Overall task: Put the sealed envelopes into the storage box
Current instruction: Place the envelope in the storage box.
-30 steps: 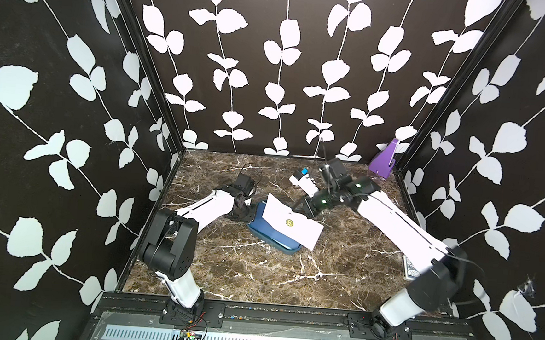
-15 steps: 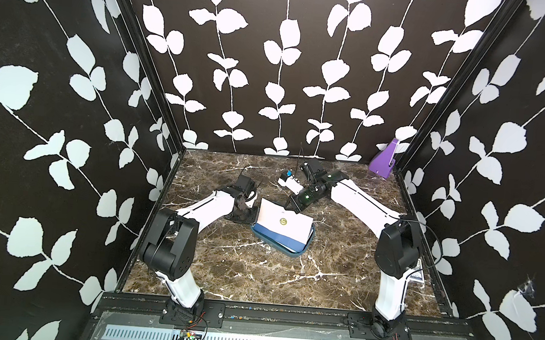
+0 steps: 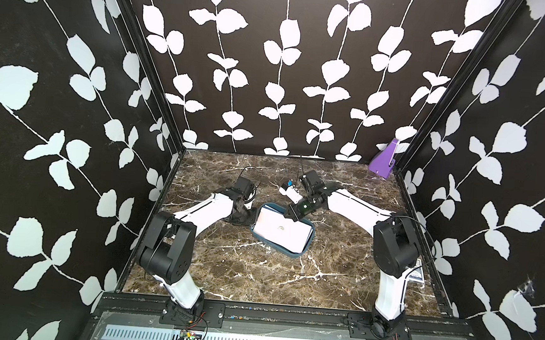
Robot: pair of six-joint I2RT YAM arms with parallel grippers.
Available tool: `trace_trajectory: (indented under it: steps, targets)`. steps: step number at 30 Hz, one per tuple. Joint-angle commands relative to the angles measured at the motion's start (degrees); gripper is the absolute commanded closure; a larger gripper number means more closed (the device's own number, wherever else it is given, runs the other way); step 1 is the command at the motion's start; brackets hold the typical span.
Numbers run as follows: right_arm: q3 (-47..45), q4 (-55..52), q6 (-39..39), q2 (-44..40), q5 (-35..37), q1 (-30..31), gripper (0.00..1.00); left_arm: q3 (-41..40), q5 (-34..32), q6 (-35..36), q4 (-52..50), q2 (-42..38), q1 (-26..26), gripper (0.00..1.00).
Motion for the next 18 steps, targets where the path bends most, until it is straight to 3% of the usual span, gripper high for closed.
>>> trace_trajectory:
  steps: [1, 6, 8, 13, 18]
  targets:
    - [-4.35, 5.71, 5.39, -3.52, -0.24, -0.13, 1.00, -1.50, -2.24, -5.57, 2.55, -3.44, 0.06, 0.91]
    - [-7.66, 9.39, 8.98, -6.29, -0.46, 0.24, 1.00, -2.28, -3.81, -8.61, 2.92, -4.68, 0.00, 0.92]
    - [-9.76, 9.66, 9.76, -7.09, 0.74, 0.24, 0.80, -2.58, -3.52, -9.47, 3.82, -4.88, 0.06, 0.92]
    - [-7.13, 10.01, 11.76, -10.32, 4.47, 0.31, 0.68, -2.54, -3.30, -10.25, 3.85, -4.09, -0.01, 0.93]
    - [-4.10, 8.93, 12.83, -10.92, 10.93, 3.02, 0.62, -3.73, -5.47, -13.13, 4.34, -4.78, -0.02, 0.93]
